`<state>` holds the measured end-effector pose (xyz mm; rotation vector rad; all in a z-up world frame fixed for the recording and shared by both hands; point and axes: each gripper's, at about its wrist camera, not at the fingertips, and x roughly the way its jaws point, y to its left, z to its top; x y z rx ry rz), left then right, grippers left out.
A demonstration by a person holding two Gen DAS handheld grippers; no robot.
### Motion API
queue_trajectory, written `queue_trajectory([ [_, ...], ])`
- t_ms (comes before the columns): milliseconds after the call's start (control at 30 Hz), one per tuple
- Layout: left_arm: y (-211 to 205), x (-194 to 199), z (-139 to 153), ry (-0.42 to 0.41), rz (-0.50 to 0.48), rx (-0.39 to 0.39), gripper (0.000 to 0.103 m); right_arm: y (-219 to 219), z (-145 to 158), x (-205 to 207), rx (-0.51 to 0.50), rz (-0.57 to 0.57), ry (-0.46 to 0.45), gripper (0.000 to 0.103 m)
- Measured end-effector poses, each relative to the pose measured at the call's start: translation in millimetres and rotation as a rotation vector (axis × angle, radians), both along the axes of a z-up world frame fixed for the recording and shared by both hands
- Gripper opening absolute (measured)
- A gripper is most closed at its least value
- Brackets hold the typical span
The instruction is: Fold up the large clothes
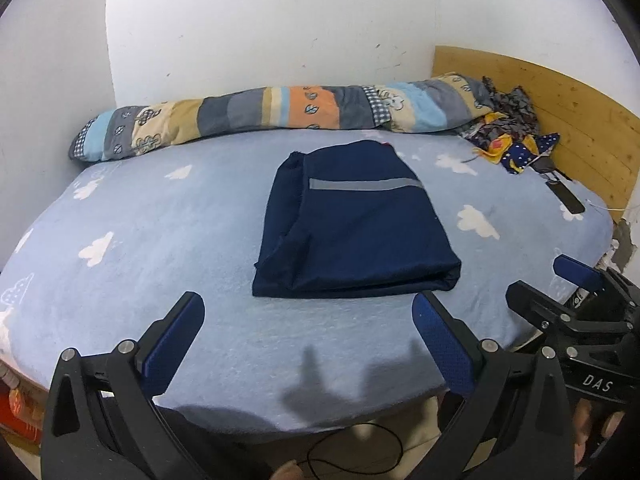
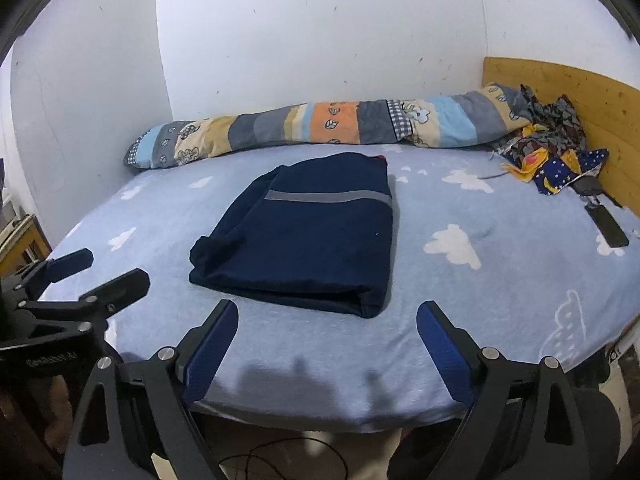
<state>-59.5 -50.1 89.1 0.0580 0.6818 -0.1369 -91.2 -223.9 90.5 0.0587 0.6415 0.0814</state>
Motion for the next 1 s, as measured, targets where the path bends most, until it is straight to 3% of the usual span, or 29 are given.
queue_trajectory([
  [533, 28.3, 5.5, 5.5, -0.01, 0.183, 0.045, 0.103, 36.4, -11.0, 8.9, -0.129, 0.056, 0.025, 0.093],
  [867, 29.3, 10.3, 3.0, 0.027, 0.185, 0.064, 0.103, 45.1, -18.4, 11.3, -0.211, 0.049, 0.045, 0.093],
  [1000, 25.4, 10.9, 1.4, 0.032, 0.205, 0.107, 0.103, 44.1, -18.2, 11.7, -0.215, 0.047, 0.048, 0.093],
])
